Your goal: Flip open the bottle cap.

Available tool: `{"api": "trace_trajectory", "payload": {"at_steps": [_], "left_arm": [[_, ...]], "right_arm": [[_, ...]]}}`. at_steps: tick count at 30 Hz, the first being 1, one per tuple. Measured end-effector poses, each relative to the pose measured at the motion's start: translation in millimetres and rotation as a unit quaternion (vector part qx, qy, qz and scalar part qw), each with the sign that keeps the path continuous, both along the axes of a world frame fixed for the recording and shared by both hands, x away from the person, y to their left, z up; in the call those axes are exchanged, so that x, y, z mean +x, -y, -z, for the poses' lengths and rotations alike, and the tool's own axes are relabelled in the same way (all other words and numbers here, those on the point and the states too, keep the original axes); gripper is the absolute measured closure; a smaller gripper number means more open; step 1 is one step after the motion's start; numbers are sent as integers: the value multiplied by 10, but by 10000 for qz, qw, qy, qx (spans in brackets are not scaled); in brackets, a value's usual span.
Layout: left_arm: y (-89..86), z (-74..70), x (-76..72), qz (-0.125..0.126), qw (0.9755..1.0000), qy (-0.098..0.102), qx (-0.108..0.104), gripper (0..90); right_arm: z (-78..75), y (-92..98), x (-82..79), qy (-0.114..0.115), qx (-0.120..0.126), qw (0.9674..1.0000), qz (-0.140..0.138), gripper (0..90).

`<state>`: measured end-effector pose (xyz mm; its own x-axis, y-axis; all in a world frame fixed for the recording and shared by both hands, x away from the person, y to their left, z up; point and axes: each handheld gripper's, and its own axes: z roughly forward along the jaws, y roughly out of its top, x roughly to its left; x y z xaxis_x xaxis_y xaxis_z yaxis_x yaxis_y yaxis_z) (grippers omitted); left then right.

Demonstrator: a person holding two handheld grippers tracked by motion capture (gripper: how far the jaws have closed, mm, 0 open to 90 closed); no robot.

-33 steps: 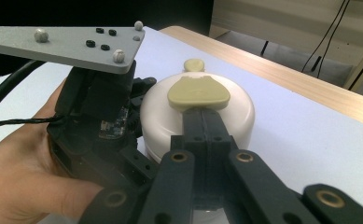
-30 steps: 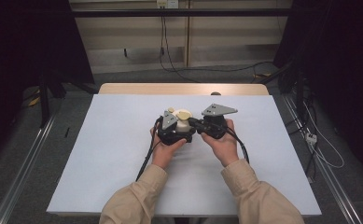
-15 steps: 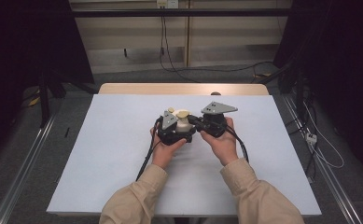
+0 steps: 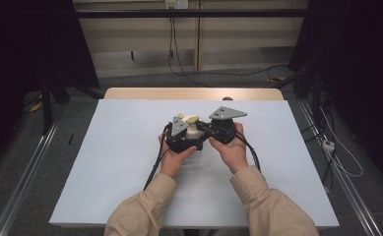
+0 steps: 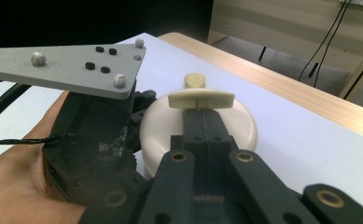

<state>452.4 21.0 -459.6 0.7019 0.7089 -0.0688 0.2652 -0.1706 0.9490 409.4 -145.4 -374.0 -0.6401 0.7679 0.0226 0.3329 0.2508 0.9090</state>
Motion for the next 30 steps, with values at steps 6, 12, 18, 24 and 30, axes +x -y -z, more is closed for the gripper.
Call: {"api": "trace_trajectory", "payload": {"at_steps": [6, 12, 18, 24, 30], "left_arm": [[-1, 1, 0, 1, 10000, 3, 1, 54], [0, 1, 0, -3, 10000, 2, -1, 54], [-1, 1, 0, -2, 10000, 1, 0, 54], [-1, 2, 0, -1, 10000, 0, -4, 54], [-1, 3, 0, -1, 10000, -1, -9, 54]], "right_arm": [[-20, -10, 15, 21, 8, 10000, 12, 900], [-35, -18, 27, 44, 16, 10000, 17, 900], [-58, -39, 47, 57, 36, 10000, 14, 900], [-70, -78, 71, 72, 11, 10000, -14, 900], [-62, -91, 89, 80, 10, 10000, 2, 900]]}}
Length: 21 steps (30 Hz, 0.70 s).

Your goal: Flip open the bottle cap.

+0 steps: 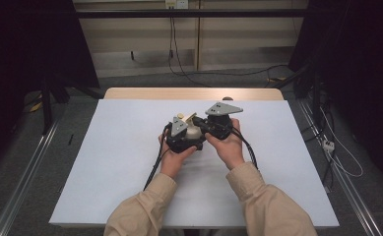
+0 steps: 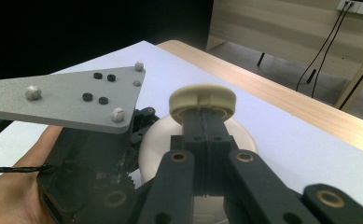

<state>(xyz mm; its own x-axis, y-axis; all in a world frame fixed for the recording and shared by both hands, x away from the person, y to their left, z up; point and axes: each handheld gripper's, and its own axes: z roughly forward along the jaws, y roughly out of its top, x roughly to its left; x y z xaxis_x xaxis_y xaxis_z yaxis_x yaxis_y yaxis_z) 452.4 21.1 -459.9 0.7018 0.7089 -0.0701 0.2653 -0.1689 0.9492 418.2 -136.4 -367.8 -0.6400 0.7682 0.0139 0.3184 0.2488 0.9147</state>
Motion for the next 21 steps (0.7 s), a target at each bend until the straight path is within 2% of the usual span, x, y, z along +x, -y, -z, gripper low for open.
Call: {"api": "trace_trajectory", "payload": {"at_steps": [21], "left_arm": [[-2, 5, 1, 0, 10000, 12, -24, 52]], "right_arm": [[27, -53, 132, -16, 72, 10000, 47, 900]]}}
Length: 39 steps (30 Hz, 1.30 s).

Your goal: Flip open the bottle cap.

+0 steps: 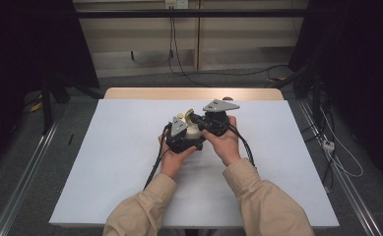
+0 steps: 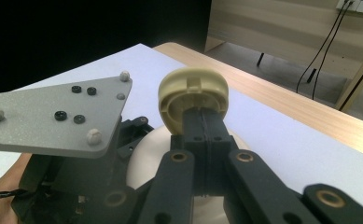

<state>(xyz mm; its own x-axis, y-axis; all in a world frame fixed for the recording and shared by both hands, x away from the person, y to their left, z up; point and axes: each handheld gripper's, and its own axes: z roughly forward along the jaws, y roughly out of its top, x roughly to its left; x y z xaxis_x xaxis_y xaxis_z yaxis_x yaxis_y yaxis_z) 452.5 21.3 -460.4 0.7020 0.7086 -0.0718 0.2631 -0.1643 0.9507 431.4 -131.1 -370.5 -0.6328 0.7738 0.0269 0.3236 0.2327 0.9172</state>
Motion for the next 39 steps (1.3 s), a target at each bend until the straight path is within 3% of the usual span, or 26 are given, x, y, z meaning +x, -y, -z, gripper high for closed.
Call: {"api": "trace_trajectory", "payload": {"at_steps": [19, 22, 26, 28, 34, 39], "left_arm": [[1, 0, -10, -14, 10000, -26, -4, 48], [3, 1, -21, -2, 9998, -27, 182, 38], [-27, -3, -18, 74, 9995, -146, 259, 37], [-43, -6, -24, 101, 9991, -203, 362, 36], [-83, -8, -39, 195, 9988, -353, 283, 35], [-110, -8, -58, 206, 9988, -346, 290, 35]], "right_arm": [[-74, 28, 30, 94, 31, 9999, 52, 875], [-70, 54, -27, 130, -7, 9999, 61, 766], [-22, 116, -111, 95, -38, 9999, 83, 597], [17, 159, -161, 79, -14, 9999, 66, 562], [94, 305, -309, 56, 142, 9999, 71, 381], [150, 413, -433, 52, 166, 9998, 52, 289]]}}
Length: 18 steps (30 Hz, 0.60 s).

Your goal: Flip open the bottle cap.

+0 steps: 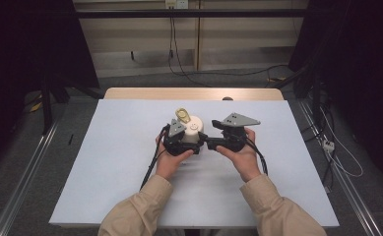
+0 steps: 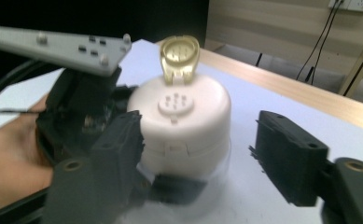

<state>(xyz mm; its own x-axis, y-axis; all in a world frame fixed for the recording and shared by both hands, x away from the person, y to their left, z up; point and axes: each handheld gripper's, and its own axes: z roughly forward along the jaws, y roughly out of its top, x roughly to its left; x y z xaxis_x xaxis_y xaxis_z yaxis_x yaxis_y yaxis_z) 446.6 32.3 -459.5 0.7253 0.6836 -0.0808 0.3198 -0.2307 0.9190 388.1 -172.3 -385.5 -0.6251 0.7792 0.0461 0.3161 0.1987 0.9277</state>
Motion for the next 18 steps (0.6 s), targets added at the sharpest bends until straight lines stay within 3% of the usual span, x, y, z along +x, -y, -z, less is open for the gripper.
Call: {"api": "trace_trajectory", "payload": {"at_steps": [13, 18], "left_arm": [[12, 1, -24, -29, 9999, -12, 134, 35], [20, 3, -26, -49, 9998, -42, 170, 34]], "right_arm": [[230, 266, -329, -34, -26, 9999, 106, 194], [334, 371, -436, -67, 80, 9998, 155, 181]]}}
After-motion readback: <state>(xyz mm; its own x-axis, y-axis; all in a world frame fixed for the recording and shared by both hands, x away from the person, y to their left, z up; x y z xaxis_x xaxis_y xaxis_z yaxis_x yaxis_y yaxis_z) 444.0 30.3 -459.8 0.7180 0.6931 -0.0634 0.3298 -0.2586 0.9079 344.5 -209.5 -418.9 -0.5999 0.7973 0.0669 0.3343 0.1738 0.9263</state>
